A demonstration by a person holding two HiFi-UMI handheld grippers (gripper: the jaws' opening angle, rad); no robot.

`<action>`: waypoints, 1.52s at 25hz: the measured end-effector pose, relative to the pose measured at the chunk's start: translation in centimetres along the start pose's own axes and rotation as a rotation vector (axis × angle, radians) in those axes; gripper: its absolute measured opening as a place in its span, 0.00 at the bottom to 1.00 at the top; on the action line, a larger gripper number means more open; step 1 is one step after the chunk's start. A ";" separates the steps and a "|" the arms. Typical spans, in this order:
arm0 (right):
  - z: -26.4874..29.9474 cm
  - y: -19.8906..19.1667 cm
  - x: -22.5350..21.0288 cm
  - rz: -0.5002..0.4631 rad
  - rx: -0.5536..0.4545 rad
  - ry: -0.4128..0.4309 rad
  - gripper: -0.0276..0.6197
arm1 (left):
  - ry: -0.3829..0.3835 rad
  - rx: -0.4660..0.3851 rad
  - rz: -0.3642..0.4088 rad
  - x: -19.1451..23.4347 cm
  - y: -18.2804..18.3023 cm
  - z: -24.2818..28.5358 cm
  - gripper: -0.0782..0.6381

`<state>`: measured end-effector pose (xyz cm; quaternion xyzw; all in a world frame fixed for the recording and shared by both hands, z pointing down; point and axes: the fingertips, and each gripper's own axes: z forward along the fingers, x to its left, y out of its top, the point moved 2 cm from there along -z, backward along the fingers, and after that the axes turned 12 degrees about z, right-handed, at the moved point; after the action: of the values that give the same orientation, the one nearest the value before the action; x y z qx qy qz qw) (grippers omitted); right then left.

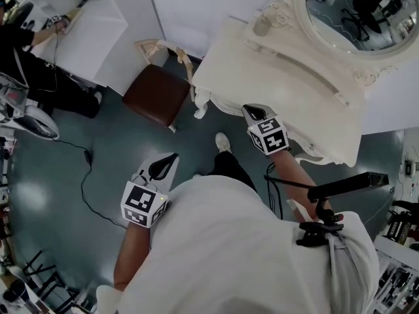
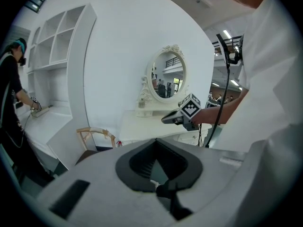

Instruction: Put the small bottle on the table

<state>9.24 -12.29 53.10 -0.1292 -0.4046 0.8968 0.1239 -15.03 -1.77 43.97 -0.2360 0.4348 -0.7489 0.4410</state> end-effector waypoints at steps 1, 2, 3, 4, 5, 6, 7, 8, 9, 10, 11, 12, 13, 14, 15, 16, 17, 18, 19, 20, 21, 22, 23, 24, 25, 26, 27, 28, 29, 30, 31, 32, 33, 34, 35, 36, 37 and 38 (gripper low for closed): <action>-0.4 -0.3 0.6 -0.001 -0.001 0.005 0.05 | -0.003 -0.002 -0.002 -0.3 -0.2 -0.2 0.11; -0.9 -0.6 1.2 -0.005 -0.003 0.012 0.05 | -0.006 -0.005 -0.003 -0.7 -0.4 -0.4 0.11; -1.3 -0.8 1.8 -0.012 -0.007 0.021 0.05 | -0.008 -0.008 -0.004 -1.0 -0.5 -0.6 0.11; -1.7 -0.9 2.4 -0.021 -0.013 0.032 0.05 | -0.010 -0.011 -0.005 -1.2 -0.7 -0.8 0.11; -2.2 -0.9 3.0 -0.031 -0.021 0.045 0.05 | -0.011 -0.013 -0.007 -1.5 -0.8 -0.9 0.11; -2.6 -0.9 3.6 -0.042 -0.029 0.056 0.05 | -0.012 -0.014 -0.008 -1.7 -1.0 -1.1 0.11; -2.9 -1.0 4.0 -0.055 -0.034 0.063 0.05 | -0.012 -0.015 -0.008 -1.9 -1.1 -1.2 0.11; -3.2 -1.0 4.4 -0.067 -0.038 0.067 0.05 | -0.013 -0.016 -0.008 -2.1 -1.2 -1.3 0.11; -3.5 -1.1 4.8 -0.076 -0.041 0.072 0.05 | -0.013 -0.017 -0.008 -2.3 -1.3 -1.5 0.11; -3.7 -1.2 5.2 -0.082 -0.045 0.076 0.05 | -0.013 -0.018 -0.008 -2.4 -1.4 -1.6 0.11; -3.9 -1.2 5.5 -0.087 -0.048 0.080 0.05 | -0.013 -0.020 -0.009 -2.5 -1.6 -1.8 0.11; -4.0 -1.3 5.9 -0.094 -0.051 0.084 0.05 | -0.011 -0.022 -0.011 -2.6 -1.7 -1.9 0.11; -4.1 -1.4 6.2 -0.100 -0.052 0.087 0.05 | -0.009 -0.023 -0.012 -2.8 -1.9 -2.1 0.11; -4.2 -1.5 6.5 -0.105 -0.053 0.090 0.05 | -0.006 -0.024 -0.013 -2.9 -2.1 -2.2 0.11; -4.3 -1.6 6.7 -0.107 -0.054 0.092 0.05 | -0.005 -0.025 -0.014 -3.0 -2.2 -2.4 0.11; -4.5 -1.8 6.9 -0.108 -0.054 0.094 0.05 | -0.004 -0.026 -0.015 -3.1 -2.3 -2.5 0.11; -4.6 -1.9 7.1 -0.108 -0.053 0.095 0.05 | -0.002 -0.026 -0.015 -3.3 -2.3 -2.7 0.11; -4.7 -2.1 7.3 -0.108 -0.052 0.097 0.05 | 0.000 -0.028 -0.015 -3.4 -2.4 -2.8 0.11; -4.8 -2.3 7.5 -0.109 -0.051 0.099 0.05 | 0.002 -0.029 -0.016 -3.5 -2.5 -3.0 0.11; -4.9 -2.4 7.7 -0.111 -0.050 0.101 0.05 | 0.005 -0.031 -0.017 -3.6 -2.6 -3.2 0.11; -4.9 -2.5 7.9 -0.114 -0.050 0.103 0.05 | 0.007 -0.032 -0.018 -3.7 -2.7 -3.3 0.11; -5.0 -2.5 8.2 -0.116 -0.051 0.106 0.05 | 0.010 -0.032 -0.019 -3.8 -2.8 -3.5 0.11; -5.0 -2.5 8.4 -0.119 -0.053 0.108 0.05 | 0.012 -0.033 -0.020 -3.8 -2.9 -3.7 0.11; -5.0 -2.5 8.6 -0.121 -0.056 0.111 0.05 | 0.013 -0.033 -0.021 -3.9 -3.1 -3.8 0.11; -5.0 -2.5 8.8 -0.123 -0.057 0.115 0.05 | 0.015 -0.032 -0.022 -3.9 -3.2 -3.8 0.11; -5.0 -2.5 8.9 -0.124 -0.059 0.118 0.05 | 0.016 -0.031 -0.023 -4.0 -3.3 -3.9 0.11; -5.0 -2.6 9.0 -0.125 -0.059 0.122 0.04 | 0.017 -0.029 -0.024 -4.1 -3.4 -3.9 0.11; -5.1 -2.6 9.1 -0.126 -0.059 0.125 0.05 | 0.017 -0.028 -0.024 -4.1 -3.4 -3.9 0.11; -5.1 -2.7 9.3 -0.127 -0.058 0.128 0.05 | 0.018 -0.027 -0.025 -4.2 -3.4 -3.9 0.11; -5.1 -2.7 9.4 -0.128 -0.057 0.131 0.05 | 0.019 -0.028 -0.025 -4.2 -3.4 -3.9 0.11; -5.2 -2.7 9.5 -0.130 -0.056 0.133 0.05 | 0.019 -0.028 -0.026 -4.2 -3.3 -4.0 0.11; -5.2 -2.8 9.6 -0.132 -0.055 0.134 0.05 | 0.018 -0.029 -0.026 -4.2 -3.4 -4.0 0.11; -5.2 -2.8 9.6 -0.133 -0.054 0.134 0.05 | 0.017 -0.029 -0.026 -4.3 -3.4 -4.0 0.11; -5.2 -2.9 9.7 -0.133 -0.053 0.134 0.05 | 0.015 -0.029 -0.027 -4.3 -3.4 -4.0 0.11; -5.3 -2.9 9.8 -0.134 -0.053 0.134 0.05 | 0.013 -0.028 -0.027 -4.3 -3.5 -4.0 0.11; -5.3 -2.8 9.8 -0.135 -0.054 0.135 0.05 | 0.012 -0.027 -0.028 -4.4 -3.5 -4.0 0.11; -5.3 -2.7 9.8 -0.136 -0.055 0.136 0.05 | 0.013 -0.026 -0.028 -4.3 -3.5 -4.0 0.11; -5.3 -2.7 9.9 -0.137 -0.055 0.137 0.05 | 0.013 -0.025 -0.029 -4.3 -3.5 -4.0 0.11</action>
<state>2.08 -3.61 50.45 -0.1655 -0.4276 0.8638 0.2087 -17.40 4.57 45.08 -0.2430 0.4437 -0.7511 0.4242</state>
